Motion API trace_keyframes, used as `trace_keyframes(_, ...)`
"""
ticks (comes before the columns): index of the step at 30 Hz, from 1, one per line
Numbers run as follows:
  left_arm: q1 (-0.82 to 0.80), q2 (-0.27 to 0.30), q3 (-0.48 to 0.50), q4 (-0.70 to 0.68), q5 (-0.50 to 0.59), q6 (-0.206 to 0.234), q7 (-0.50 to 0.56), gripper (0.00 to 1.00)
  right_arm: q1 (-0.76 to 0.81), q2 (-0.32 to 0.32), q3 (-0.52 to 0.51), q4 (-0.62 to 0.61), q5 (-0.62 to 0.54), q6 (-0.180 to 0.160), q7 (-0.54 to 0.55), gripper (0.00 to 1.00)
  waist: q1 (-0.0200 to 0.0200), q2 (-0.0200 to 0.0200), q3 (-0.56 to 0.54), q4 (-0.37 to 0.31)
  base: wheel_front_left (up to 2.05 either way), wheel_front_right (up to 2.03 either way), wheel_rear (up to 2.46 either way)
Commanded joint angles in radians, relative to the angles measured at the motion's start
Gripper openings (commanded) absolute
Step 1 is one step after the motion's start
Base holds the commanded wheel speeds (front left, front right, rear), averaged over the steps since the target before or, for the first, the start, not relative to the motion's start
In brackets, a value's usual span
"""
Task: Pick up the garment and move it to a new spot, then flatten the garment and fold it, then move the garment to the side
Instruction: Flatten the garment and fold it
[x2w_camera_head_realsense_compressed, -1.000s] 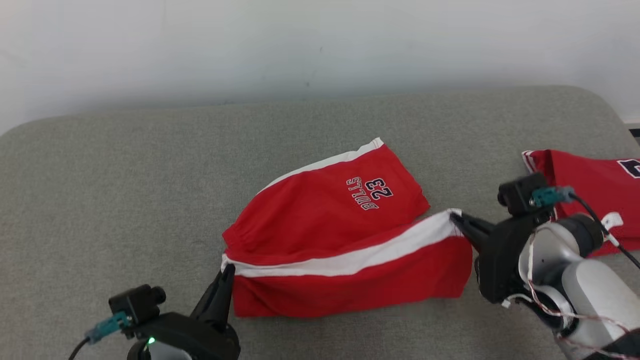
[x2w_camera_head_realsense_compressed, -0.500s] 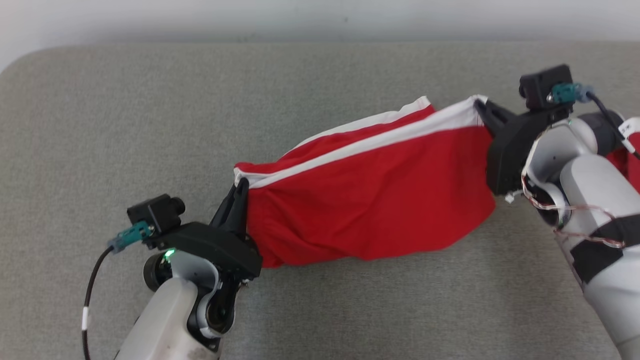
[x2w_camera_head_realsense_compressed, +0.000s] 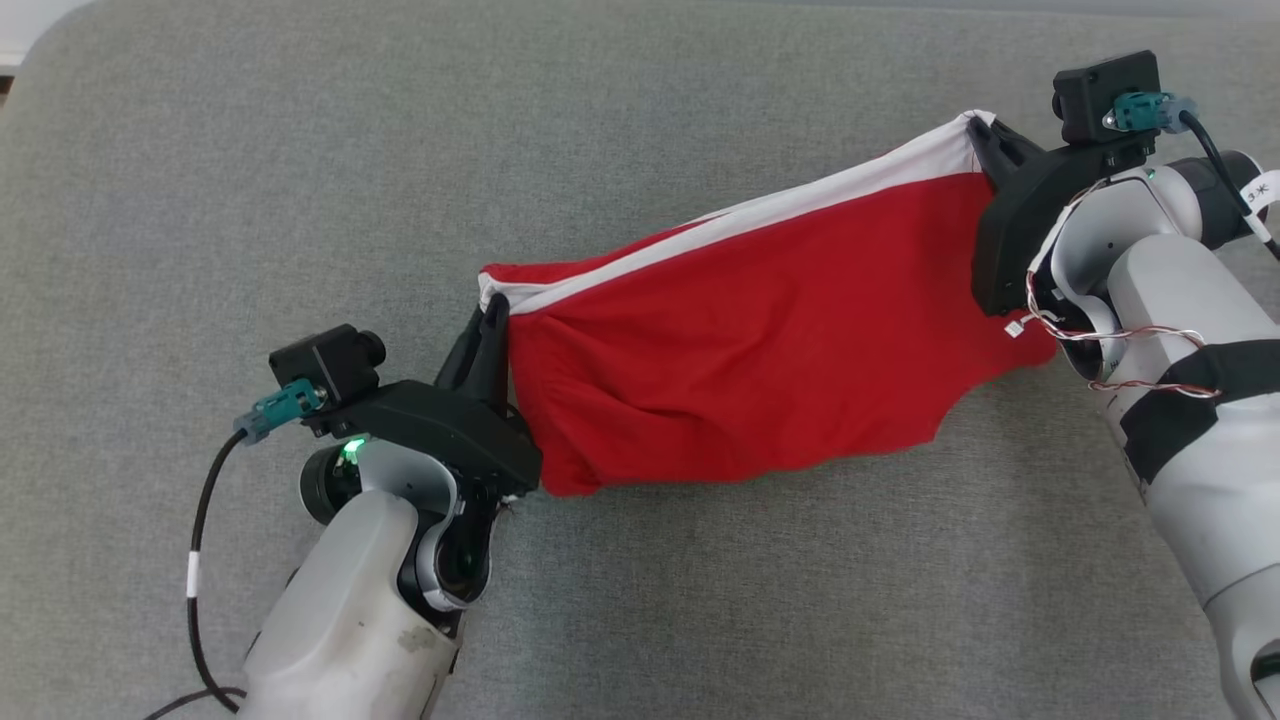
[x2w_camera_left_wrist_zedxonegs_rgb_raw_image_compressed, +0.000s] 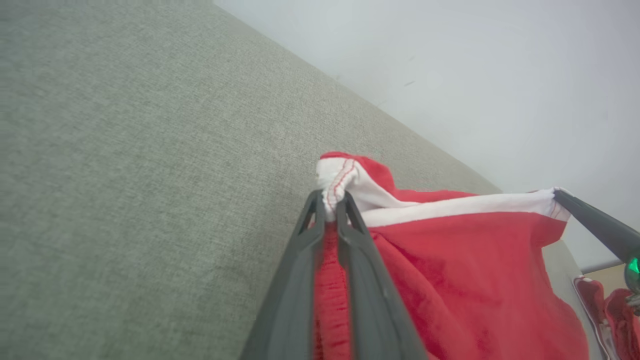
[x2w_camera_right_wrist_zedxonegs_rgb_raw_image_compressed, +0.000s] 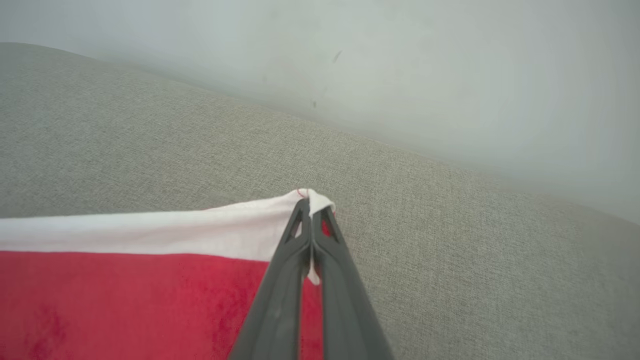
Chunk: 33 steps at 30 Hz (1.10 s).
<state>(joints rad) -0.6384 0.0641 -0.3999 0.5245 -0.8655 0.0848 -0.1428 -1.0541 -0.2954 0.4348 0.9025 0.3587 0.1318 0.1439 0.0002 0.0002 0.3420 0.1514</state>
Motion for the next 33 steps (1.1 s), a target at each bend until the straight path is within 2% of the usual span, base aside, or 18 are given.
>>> trace_keyframes(1, -0.019, -0.002, 0.000, 0.012, -0.005, 0.003, -0.013, 1.00, -0.016, 0.007, 0.000, 0.020, -0.004, -0.003, -0.015, 0.00, -0.0002, -0.0002, 0.006, 0.006, 0.00, 0.00, 0.00)
trace_keyframes(3, -0.030, -0.004, -0.006, 0.026, -0.004, -0.001, -0.026, 1.00, -0.026, 0.018, 0.005, 0.049, 0.006, -0.003, -0.025, 1.00, -0.0002, -0.0002, 0.006, 0.007, 0.00, 0.00, 0.00)
trace_keyframes(10, -0.034, -0.003, -0.008, 0.056, 0.009, -0.020, -0.075, 1.00, -0.037, 0.029, 0.022, 0.103, 0.038, -0.003, -0.064, 1.00, -0.0002, -0.0002, -0.014, 0.003, 0.00, 0.00, 0.00)
trace_keyframes(17, 0.034, 0.051, 0.027, 0.007, 0.109, -0.026, -0.121, 1.00, 0.001, 0.015, 0.054, 0.125, 0.116, -0.003, -0.048, 1.00, -0.0002, -0.0002, -0.070, -0.007, 0.00, 0.00, 0.00)
trace_keyframes(19, 0.067, 0.068, 0.070, -0.061, 0.177, -0.023, -0.123, 1.00, 0.015, 0.009, 0.065, 0.126, 0.138, -0.003, -0.036, 1.00, -0.0002, -0.0002, -0.085, -0.009, 0.00, 0.00, 0.00)
trace_keyframes(23, 0.185, 0.062, 0.173, -0.218, 0.325, -0.037, -0.121, 1.00, 0.048, -0.005, 0.080, 0.127, 0.185, -0.003, -0.015, 1.00, -0.0002, -0.0002, -0.107, -0.011, 0.00, 0.00, 0.00)
trace_keyframes(27, 0.306, 0.032, 0.259, -0.356, 0.445, -0.076, -0.122, 1.00, 0.073, -0.012, 0.089, 0.133, 0.222, -0.003, -0.003, 1.00, -0.0002, -0.0002, -0.118, -0.006, 0.00, 0.00, 0.00)
trace_keyframes(33, 0.439, -0.003, 0.346, -0.450, 0.556, -0.130, -0.122, 1.00, 0.089, -0.022, 0.077, 0.172, 0.261, -0.003, 0.015, 1.00, -0.0002, -0.0002, -0.109, 0.018, 0.00, 0.00, 0.00)
